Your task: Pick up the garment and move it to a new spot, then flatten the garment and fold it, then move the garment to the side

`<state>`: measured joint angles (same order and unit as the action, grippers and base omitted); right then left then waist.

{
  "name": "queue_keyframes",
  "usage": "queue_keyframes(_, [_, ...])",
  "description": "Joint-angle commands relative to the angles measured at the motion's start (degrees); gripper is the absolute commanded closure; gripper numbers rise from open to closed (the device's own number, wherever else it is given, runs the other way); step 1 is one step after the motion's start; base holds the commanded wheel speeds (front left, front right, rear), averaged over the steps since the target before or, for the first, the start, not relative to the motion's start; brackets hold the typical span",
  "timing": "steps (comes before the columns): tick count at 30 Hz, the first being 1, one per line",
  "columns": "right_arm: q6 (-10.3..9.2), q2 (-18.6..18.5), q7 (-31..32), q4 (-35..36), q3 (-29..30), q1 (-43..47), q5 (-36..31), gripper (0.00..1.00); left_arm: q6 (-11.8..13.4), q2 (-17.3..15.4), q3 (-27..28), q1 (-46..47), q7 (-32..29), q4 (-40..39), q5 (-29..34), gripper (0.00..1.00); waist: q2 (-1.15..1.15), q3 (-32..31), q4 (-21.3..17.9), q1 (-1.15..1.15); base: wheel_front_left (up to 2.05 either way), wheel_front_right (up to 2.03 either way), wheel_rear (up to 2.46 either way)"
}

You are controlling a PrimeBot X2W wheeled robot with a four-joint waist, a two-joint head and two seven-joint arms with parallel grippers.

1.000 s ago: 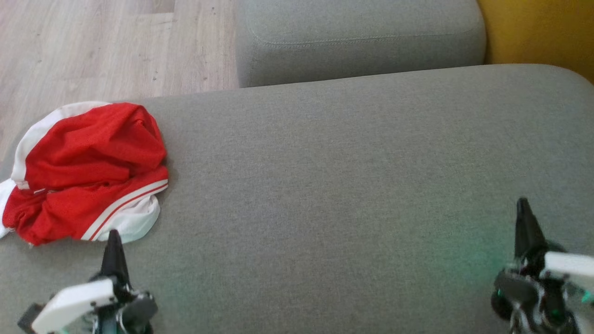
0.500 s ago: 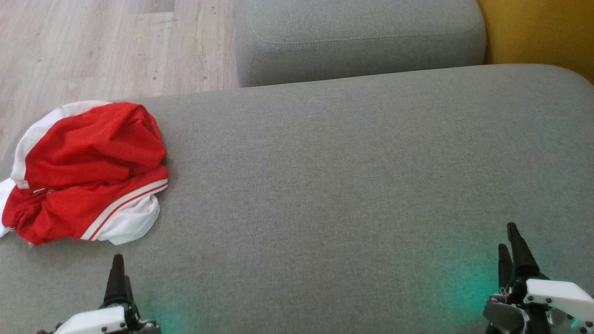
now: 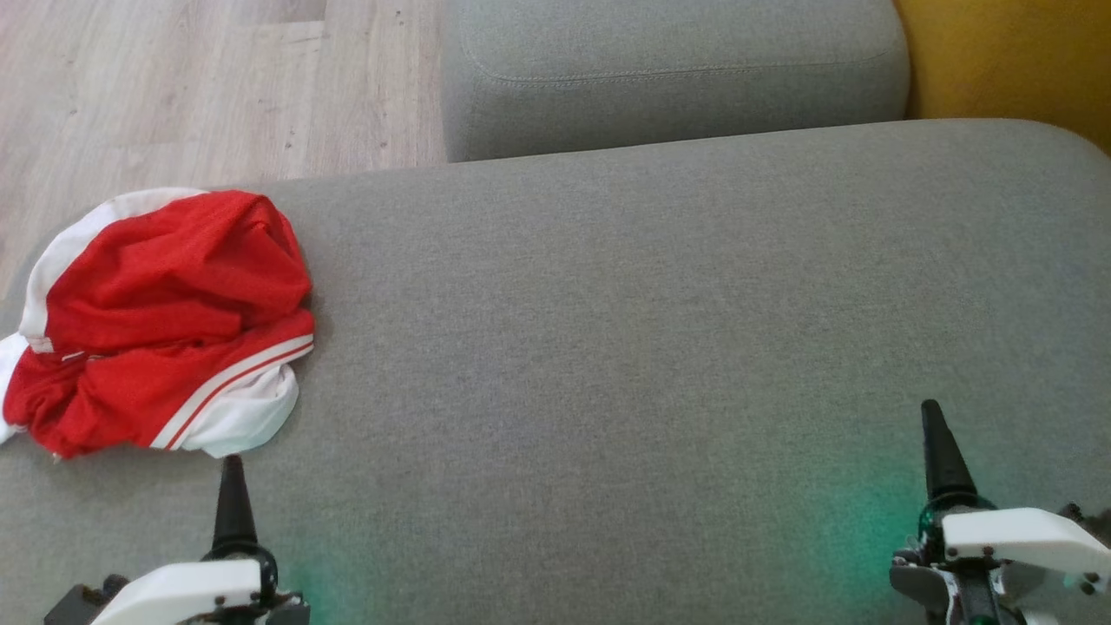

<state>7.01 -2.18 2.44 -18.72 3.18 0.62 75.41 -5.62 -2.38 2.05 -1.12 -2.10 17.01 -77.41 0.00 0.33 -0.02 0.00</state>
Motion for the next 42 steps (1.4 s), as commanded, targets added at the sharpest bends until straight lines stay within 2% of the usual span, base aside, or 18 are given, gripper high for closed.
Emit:
queue_keyframes(1, [0.11,-0.28,-0.81,2.39,-0.85,-2.98,-2.38,0.0,0.05,-0.26,0.12,2.09,0.56,-2.47,2.07,0.0,0.0,0.0,-0.02,0.0,0.0,0.0,0.0])
queue_keyframes(42, [0.26,-0.45,-7.74,4.68,-9.29,-5.17,-34.81,0.0,3.67,-0.36,-2.98,1.31,7.45,-9.51,31.03,0.0,0.0,-0.24,-0.46,0.0,0.0,0.0,0.0])
